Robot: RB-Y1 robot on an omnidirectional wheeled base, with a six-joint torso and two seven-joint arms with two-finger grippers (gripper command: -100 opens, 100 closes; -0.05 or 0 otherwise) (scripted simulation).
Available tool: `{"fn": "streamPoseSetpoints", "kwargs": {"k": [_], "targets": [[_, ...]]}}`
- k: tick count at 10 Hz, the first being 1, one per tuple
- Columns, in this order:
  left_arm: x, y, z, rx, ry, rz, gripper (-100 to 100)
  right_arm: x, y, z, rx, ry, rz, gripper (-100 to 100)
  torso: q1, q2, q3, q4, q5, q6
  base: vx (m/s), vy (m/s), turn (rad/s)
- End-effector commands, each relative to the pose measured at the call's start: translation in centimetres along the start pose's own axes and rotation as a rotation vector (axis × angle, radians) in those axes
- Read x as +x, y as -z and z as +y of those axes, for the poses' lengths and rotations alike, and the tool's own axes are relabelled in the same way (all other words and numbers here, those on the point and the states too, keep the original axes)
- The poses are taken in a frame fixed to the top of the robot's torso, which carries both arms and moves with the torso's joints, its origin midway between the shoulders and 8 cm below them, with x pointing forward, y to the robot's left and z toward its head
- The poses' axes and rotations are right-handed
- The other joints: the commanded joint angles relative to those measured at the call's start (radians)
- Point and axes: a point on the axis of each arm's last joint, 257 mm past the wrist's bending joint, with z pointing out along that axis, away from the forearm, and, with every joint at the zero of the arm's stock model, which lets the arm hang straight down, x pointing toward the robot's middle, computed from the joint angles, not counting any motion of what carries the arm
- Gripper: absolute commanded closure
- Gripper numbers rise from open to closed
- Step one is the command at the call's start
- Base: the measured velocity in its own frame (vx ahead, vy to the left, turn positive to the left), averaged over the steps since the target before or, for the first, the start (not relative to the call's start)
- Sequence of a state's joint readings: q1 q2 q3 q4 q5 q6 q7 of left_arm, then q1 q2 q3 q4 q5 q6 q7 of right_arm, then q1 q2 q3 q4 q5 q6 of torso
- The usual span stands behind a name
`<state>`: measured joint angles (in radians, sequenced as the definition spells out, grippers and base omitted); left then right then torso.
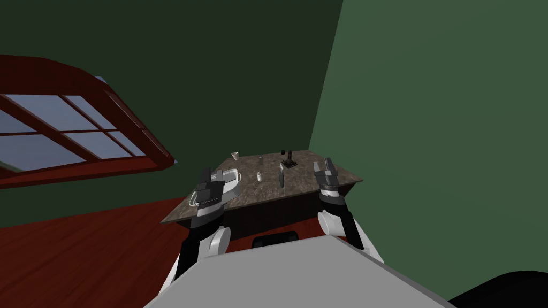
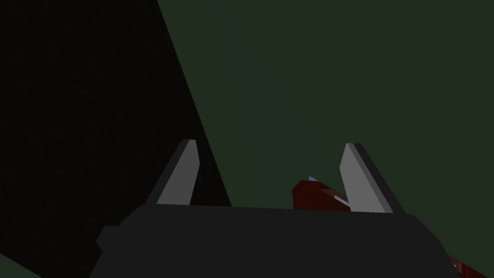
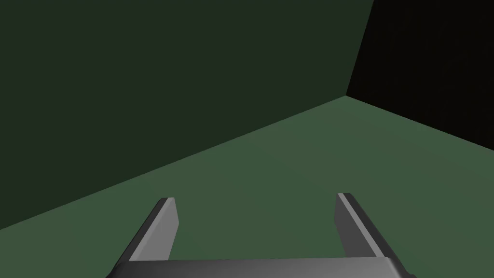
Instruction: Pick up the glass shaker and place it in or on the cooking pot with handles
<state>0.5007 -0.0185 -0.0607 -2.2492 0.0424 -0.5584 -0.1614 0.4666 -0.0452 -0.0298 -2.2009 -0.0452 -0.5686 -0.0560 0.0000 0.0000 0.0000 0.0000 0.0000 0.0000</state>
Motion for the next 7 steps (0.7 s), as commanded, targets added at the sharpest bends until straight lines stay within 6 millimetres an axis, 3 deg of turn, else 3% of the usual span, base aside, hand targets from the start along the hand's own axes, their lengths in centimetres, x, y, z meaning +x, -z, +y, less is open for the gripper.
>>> {"fn": "streamPoseSetpoints", "kwargs": {"k": [1,7], "targets": [[0.6,0.2,0.8,-0.011,-0.036,0.051,-100,0.0,0.0,0.0,0.000,0.000,0.000,0,0.000,0.000,0.000,0.000,0.000,0.000,-0.030,0.003,-0.090],[1.7,1.5,5.3,-0.080,-0.190,0.172,-100,0.0,0.0,0.0,0.000,0.000,0.000,0,0.002,0.005,0.003,0.001,0.000,0.000,-0.065,0.015,-0.111]]}}
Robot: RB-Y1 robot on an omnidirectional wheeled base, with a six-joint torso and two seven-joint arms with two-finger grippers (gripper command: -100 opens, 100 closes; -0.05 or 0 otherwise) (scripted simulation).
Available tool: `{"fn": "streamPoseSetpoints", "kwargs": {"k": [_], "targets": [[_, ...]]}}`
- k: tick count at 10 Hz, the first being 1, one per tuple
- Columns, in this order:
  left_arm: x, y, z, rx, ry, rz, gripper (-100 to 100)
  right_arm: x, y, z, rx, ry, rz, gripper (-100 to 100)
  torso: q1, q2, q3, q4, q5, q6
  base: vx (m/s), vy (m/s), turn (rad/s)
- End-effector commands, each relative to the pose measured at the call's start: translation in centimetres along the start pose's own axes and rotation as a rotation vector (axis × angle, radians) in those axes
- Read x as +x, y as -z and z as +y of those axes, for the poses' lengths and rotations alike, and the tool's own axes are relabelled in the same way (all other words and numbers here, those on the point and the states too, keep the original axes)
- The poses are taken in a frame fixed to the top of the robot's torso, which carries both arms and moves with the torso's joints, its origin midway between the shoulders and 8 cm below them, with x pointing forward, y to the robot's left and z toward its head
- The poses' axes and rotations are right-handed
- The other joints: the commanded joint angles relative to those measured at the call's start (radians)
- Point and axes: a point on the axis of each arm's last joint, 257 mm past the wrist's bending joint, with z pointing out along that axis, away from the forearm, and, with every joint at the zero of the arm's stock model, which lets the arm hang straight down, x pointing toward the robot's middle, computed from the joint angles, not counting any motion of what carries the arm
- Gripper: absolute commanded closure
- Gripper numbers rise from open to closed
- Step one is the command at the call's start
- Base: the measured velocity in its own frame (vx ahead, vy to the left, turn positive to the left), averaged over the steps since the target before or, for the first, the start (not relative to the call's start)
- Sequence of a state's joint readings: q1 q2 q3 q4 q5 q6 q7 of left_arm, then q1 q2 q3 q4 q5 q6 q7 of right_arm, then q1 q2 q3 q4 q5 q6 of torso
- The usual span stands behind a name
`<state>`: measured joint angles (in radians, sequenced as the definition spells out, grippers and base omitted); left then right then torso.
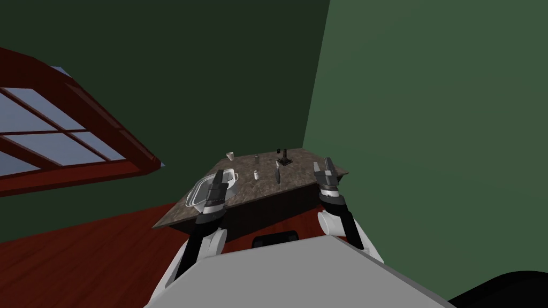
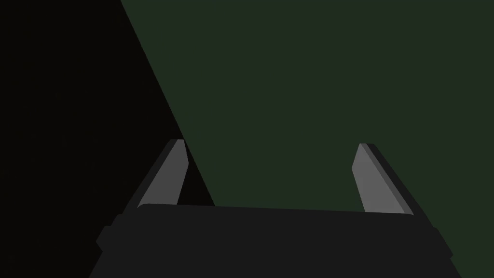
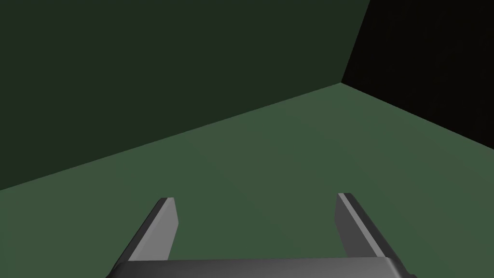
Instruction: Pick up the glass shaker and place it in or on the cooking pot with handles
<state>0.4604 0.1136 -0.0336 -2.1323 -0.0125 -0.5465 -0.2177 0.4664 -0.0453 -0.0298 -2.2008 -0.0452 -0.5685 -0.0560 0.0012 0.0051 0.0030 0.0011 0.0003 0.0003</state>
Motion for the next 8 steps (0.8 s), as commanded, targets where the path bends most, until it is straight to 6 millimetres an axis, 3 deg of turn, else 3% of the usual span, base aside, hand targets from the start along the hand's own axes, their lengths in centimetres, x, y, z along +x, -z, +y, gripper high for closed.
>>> {"fn": "streamPoseSetpoints", "kwargs": {"k": [1,8], "targets": [[0.4,0.4,1.6,-0.029,-0.051,0.027,-100,0.0,0.0,0.0,0.000,0.000,0.000,0,0.000,0.000,0.000,0.000,0.000,0.000,-0.094,0.009,-0.149],[1.8,2.2,10.3,-0.182,-0.287,0.129,-100,0.0,0.0,0.0,0.000,0.000,0.000,0,-0.001,-0.001,-0.001,0.000,0.000,0.000,-0.074,-0.007,-0.148]]}}
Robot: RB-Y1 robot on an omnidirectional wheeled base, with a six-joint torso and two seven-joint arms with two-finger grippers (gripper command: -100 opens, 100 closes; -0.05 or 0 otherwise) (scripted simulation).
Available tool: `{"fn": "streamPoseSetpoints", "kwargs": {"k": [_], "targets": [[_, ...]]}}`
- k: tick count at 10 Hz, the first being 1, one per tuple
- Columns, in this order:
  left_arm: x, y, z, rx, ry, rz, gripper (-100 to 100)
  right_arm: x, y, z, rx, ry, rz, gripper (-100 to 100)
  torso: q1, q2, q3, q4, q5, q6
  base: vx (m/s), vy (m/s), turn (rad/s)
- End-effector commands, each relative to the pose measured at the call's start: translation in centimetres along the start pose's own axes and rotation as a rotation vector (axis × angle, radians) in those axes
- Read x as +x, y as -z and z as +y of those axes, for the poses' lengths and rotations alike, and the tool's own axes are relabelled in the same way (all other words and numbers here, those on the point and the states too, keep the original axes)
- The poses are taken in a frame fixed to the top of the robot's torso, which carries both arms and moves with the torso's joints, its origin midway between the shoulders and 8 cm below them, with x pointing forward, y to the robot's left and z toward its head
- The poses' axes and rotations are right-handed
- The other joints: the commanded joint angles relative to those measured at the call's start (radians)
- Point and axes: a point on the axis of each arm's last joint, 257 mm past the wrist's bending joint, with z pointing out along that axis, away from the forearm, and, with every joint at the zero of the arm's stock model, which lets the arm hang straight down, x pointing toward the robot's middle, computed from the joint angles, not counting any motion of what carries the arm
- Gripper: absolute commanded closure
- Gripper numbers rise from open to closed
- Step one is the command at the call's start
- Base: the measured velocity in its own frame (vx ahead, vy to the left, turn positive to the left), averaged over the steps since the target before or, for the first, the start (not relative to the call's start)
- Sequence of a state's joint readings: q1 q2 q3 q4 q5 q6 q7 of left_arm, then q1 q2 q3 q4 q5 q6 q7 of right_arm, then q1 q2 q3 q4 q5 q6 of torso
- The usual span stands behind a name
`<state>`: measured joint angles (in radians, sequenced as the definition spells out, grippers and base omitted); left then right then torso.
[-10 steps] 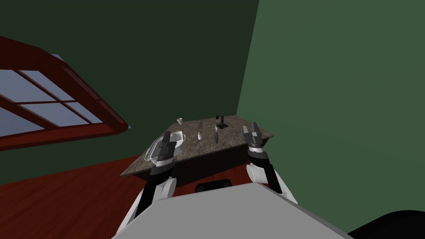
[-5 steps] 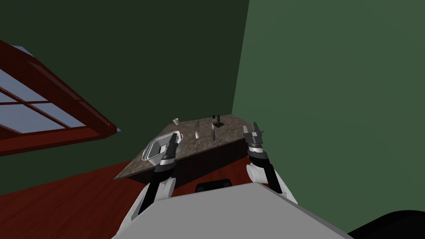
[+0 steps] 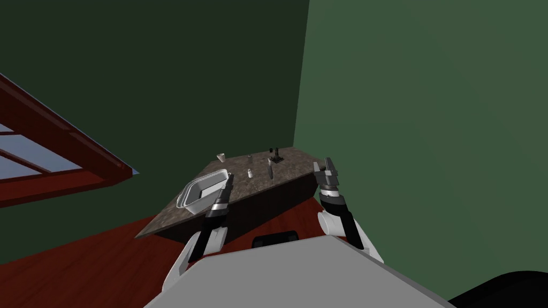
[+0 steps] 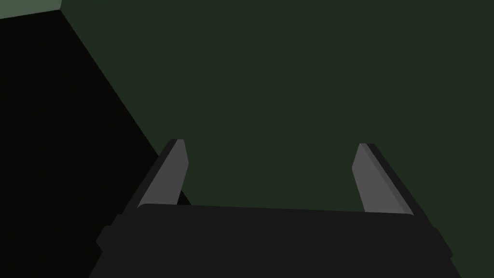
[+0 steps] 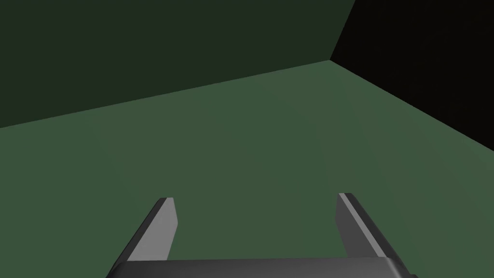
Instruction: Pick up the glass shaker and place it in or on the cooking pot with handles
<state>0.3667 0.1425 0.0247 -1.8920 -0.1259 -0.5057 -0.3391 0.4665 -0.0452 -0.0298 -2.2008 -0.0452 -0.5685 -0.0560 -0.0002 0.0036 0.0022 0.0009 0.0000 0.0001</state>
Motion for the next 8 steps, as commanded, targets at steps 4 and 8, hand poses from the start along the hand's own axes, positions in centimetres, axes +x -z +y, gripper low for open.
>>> {"fn": "streamPoseSetpoints", "kwargs": {"k": [4,8], "targets": [[2.0,0.7,5.9,-0.110,-0.177,0.082,-100,0.0,0.0,0.0,0.000,0.000,0.000,0,-0.002,-0.001,-0.001,0.000,0.000,0.000,-0.038,-0.043,-0.124],[3.2,1.3,10.1,-0.184,-0.296,0.149,-100,0.0,0.0,0.0,0.000,0.000,0.000,0,-0.001,-0.004,-0.002,-0.001,0.000,0.000,0.003,-0.044,-0.058]]}}
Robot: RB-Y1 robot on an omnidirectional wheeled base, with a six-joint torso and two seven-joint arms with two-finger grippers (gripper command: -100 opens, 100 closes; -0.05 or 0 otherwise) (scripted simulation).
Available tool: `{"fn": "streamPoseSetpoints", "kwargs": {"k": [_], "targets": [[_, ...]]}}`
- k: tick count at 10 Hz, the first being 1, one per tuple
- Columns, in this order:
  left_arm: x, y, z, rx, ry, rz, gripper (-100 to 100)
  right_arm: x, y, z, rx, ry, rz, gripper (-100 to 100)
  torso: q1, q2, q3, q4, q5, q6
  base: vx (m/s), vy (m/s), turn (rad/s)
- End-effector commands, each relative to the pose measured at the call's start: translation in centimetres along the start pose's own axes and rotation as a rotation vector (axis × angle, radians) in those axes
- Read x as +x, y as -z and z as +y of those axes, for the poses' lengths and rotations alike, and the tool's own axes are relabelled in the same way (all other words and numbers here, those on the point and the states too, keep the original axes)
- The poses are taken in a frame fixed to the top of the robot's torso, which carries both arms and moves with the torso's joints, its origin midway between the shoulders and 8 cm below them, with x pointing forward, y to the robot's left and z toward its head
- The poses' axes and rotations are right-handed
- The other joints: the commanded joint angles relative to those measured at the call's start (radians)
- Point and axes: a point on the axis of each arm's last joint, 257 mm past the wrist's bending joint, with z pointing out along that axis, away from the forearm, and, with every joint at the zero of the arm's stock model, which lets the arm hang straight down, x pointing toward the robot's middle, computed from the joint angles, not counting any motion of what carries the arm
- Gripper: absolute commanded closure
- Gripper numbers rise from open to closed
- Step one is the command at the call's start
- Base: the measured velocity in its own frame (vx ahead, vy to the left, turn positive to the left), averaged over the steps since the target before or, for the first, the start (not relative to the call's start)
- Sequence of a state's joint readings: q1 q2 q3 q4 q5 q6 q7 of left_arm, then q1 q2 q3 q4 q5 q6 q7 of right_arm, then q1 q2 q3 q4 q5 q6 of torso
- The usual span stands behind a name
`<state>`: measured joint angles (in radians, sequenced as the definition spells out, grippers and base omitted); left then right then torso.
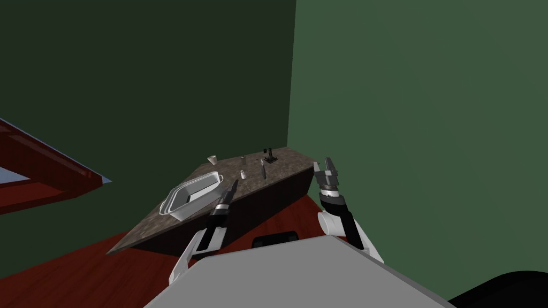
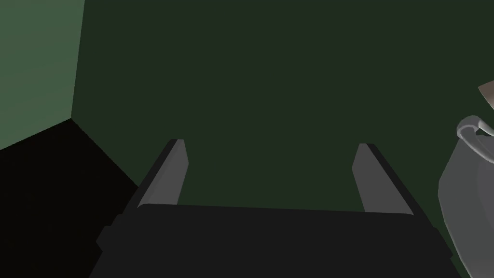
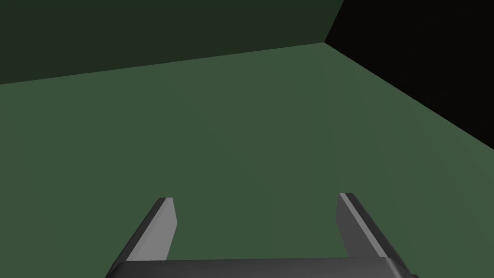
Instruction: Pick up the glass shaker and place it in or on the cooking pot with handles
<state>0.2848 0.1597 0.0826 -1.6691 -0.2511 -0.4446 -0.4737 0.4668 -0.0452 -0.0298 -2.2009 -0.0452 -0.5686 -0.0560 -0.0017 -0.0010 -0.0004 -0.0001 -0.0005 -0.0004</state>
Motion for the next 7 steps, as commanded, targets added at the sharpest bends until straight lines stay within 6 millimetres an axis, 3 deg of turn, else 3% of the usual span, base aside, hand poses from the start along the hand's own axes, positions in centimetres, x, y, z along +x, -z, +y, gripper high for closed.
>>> {"fn": "streamPoseSetpoints", "kwargs": {"k": [1,7], "targets": [[0.7,-0.4,2.0,-0.033,-0.068,0.032,-100,0.0,0.0,0.0,0.000,0.000,0.000,0,0.000,0.000,0.000,0.000,0.000,0.000,0.034,-0.059,-0.077],[2.6,-0.7,7.9,-0.128,-0.263,0.135,-100,0.0,0.0,0.0,0.000,0.000,0.000,0,0.000,-0.003,-0.002,-0.001,0.000,0.000,0.043,-0.048,-0.022]]}}
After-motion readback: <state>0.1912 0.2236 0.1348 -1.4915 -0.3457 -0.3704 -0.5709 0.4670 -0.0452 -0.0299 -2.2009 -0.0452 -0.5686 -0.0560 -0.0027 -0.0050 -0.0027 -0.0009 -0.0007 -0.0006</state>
